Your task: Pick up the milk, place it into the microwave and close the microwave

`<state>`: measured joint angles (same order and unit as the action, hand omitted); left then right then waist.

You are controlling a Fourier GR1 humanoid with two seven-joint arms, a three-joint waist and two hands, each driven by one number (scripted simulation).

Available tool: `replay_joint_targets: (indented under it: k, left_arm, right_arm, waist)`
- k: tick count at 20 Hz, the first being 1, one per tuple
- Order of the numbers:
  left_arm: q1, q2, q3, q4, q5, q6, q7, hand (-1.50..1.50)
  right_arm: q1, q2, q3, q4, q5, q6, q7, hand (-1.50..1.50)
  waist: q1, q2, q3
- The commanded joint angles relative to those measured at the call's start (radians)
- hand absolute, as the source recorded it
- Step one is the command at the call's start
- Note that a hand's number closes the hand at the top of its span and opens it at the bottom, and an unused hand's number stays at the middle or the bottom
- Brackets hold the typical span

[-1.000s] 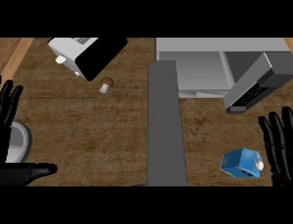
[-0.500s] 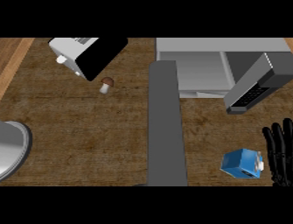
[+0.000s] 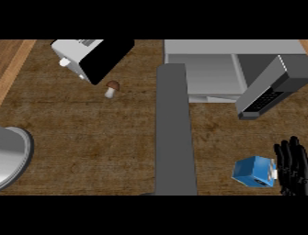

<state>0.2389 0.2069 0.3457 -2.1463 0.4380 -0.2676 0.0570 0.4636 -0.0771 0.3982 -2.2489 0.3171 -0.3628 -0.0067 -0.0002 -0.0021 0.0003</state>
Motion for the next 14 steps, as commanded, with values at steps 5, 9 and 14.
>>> replay_joint_targets:
  k: [5,9,14]
  left_arm:
    - [0.029,-0.06,0.018,0.023,-0.035,-0.047,-0.062,-1.5]
    - [0.068,-0.016,0.099,0.027,0.042,-0.122,-0.062,-1.5]
    - [0.006,-0.006,0.099,0.009,0.073,-0.077,0.022,-1.5]
  right_arm:
    - [0.054,-0.023,-0.144,0.122,-0.15,-0.002,-0.146,-1.5]
    - [-0.03,-0.005,-0.226,0.22,-0.187,-0.01,-0.142,-1.5]
    - [-0.004,-0.03,-0.322,0.382,-0.289,0.049,-0.303,-1.5]
  waist:
    - [-0.004,0.001,0.0]
    - [0.002,0.001,0.0]
    - [-0.002,0.002,0.0]
